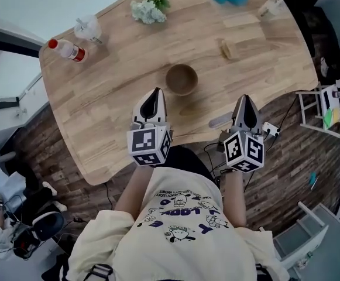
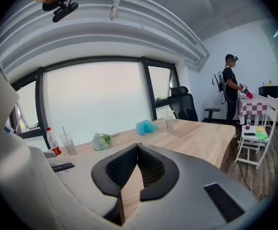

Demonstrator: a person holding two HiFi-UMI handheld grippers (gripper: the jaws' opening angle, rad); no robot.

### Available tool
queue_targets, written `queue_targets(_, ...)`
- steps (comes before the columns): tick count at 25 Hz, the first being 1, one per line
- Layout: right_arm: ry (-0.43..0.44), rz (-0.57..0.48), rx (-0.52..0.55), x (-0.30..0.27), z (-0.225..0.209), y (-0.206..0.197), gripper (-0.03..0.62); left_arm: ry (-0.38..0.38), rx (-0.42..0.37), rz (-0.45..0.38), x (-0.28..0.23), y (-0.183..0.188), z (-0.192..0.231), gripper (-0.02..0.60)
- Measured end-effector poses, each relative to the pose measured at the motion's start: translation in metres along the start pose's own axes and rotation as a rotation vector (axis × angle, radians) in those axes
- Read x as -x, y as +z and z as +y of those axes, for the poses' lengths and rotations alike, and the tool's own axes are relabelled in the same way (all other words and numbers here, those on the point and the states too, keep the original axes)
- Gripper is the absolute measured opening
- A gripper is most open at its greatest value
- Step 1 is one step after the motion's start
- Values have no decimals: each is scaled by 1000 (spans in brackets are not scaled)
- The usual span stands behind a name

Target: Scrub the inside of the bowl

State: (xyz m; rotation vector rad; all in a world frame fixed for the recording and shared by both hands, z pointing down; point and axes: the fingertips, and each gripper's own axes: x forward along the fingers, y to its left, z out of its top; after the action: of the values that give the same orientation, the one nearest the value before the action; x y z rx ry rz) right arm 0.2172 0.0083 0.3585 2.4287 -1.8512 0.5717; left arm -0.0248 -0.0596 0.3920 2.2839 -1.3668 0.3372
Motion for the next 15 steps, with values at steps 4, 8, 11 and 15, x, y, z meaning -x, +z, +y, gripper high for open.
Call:
queue_targets(4, -6, 18, 18, -20, 2, 1, -3, -19, 50, 42, -16, -9, 10, 29)
queue_targets(8, -15, 34, 29, -34, 2, 0, -3, -26, 92, 82, -26, -18, 19, 29)
queue_targets(11, -21, 44, 35, -42, 1, 2, -3, -28, 103, 109, -33, -24, 23, 29)
queue_targets(15, -13, 57, 49, -50, -1, 3, -3, -21, 112, 133, -39, -30, 25, 29)
